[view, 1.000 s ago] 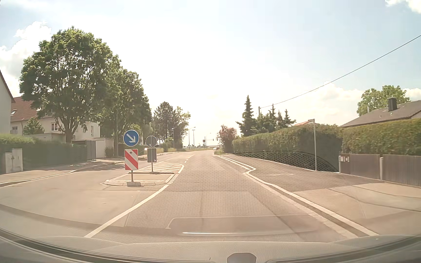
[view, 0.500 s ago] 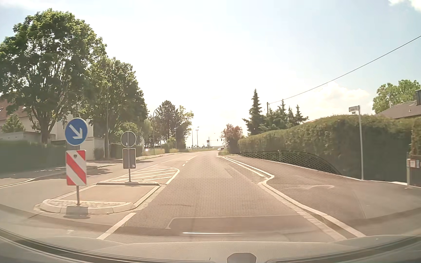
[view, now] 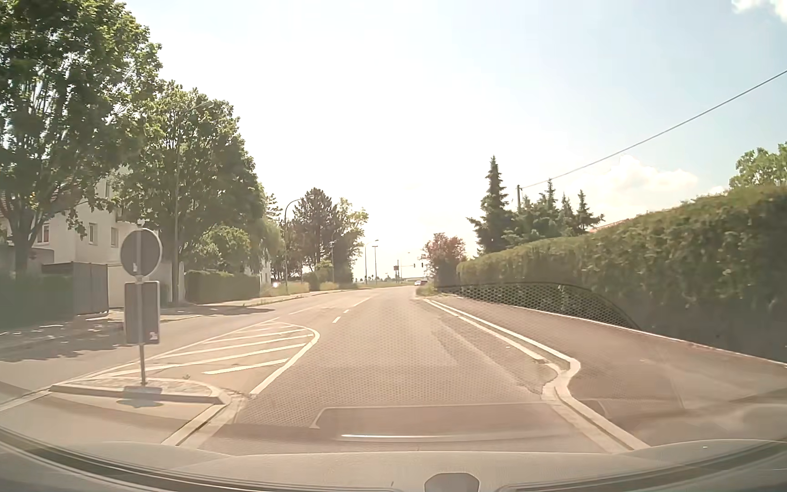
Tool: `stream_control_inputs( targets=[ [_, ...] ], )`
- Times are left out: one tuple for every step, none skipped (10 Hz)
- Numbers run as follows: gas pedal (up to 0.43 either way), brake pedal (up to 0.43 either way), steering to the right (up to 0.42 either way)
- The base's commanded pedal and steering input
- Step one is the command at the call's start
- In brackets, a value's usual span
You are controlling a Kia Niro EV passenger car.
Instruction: Follow the waypoints while adhering to traffic rules and regulations
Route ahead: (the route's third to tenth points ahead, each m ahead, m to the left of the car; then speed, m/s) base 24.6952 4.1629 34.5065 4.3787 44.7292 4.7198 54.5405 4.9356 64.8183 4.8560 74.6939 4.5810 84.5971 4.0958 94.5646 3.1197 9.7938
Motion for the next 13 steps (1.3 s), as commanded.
stream_control_inputs(
  targets=[
    [0.169, 0.0, -0.02],
    [0.169, 0.0, -0.02],
    [0.169, 0.0, -0.02],
    [0.169, 0.0, -0.02],
    [0.169, 0.0, -0.02],
    [0.169, 0.0, -0.021],
    [0.169, 0.0, -0.021],
    [0.169, 0.0, -0.021],
    [0.15, 0.0, -0.021],
    [0.15, 0.0, -0.021],
    [0.15, 0.0, -0.022],
    [0.15, 0.0, -0.021],
    [0.15, 0.0, -0.021]
  ],
)
